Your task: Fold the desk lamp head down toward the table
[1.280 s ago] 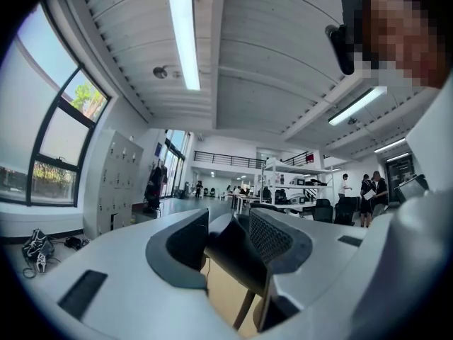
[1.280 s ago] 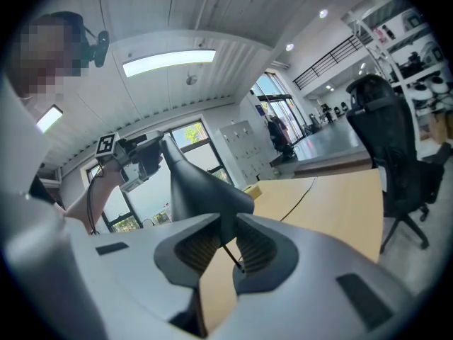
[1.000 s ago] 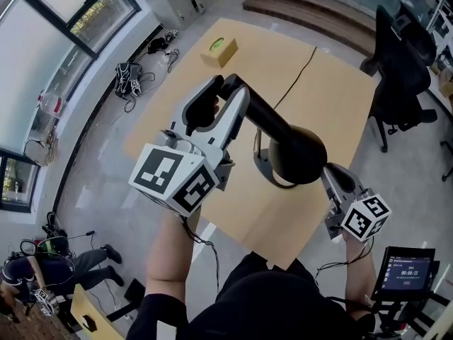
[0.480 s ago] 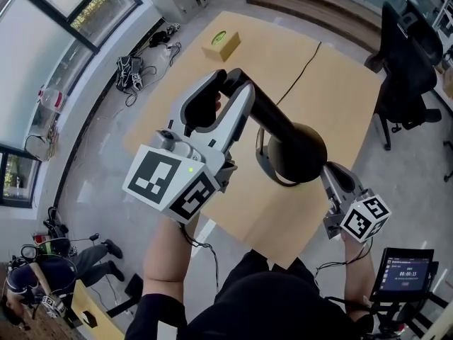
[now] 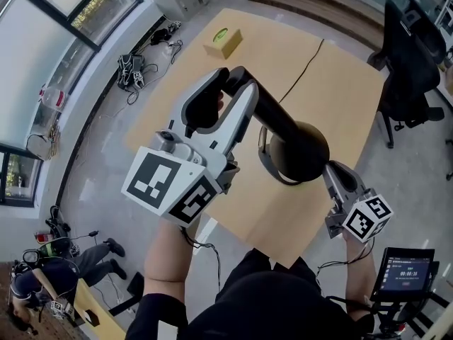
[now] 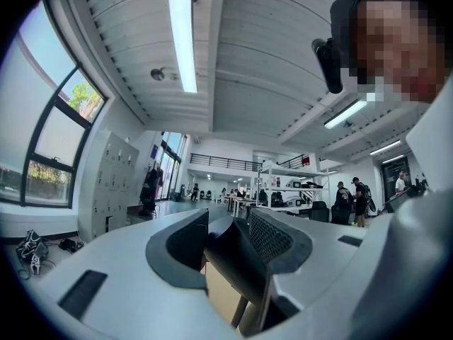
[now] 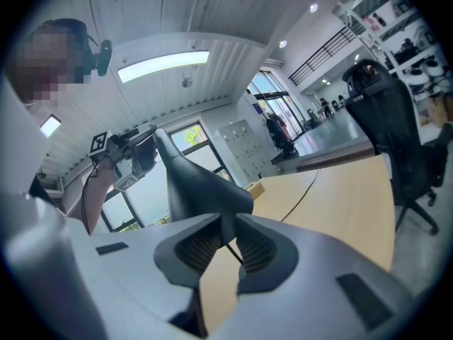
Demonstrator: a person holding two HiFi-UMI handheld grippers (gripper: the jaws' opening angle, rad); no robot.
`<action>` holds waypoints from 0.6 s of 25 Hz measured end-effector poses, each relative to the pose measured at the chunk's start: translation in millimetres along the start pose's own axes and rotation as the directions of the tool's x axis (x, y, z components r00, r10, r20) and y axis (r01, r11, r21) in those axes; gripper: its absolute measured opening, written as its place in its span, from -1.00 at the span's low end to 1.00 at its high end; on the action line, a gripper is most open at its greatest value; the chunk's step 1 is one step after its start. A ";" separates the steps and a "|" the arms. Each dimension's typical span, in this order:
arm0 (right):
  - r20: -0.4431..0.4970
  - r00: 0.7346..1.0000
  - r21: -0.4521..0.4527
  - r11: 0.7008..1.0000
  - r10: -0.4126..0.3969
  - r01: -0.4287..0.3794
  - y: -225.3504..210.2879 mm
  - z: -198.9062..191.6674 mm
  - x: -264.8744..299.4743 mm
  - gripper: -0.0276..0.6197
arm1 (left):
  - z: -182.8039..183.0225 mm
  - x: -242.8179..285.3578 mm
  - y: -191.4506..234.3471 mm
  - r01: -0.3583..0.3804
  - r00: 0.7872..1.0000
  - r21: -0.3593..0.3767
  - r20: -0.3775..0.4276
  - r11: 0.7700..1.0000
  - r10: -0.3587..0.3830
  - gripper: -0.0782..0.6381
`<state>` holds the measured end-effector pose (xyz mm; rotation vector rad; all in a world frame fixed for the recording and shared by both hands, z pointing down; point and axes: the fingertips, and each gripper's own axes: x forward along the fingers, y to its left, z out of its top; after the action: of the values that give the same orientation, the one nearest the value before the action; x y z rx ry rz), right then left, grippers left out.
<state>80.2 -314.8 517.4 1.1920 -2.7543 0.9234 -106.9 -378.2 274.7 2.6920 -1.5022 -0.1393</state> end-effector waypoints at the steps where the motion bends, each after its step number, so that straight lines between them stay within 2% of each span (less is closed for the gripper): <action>1: 0.001 1.000 0.002 1.000 0.001 -0.001 0.6 0.5 0.2 -0.75 | 0.4 0.0 0.1 0.000 1.000 0.000 0.000 1.000 0.000 -0.25; 15: 0.020 1.000 0.015 1.000 0.001 -0.002 -0.5 2.5 -2.3 -0.75 | 2.5 2.2 -1.0 -0.011 1.000 0.019 -0.009 1.000 0.012 -0.25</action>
<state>82.7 -314.9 515.1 1.2083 -2.7694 0.9386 -105.2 -379.5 272.0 2.6941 -1.5238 -0.1136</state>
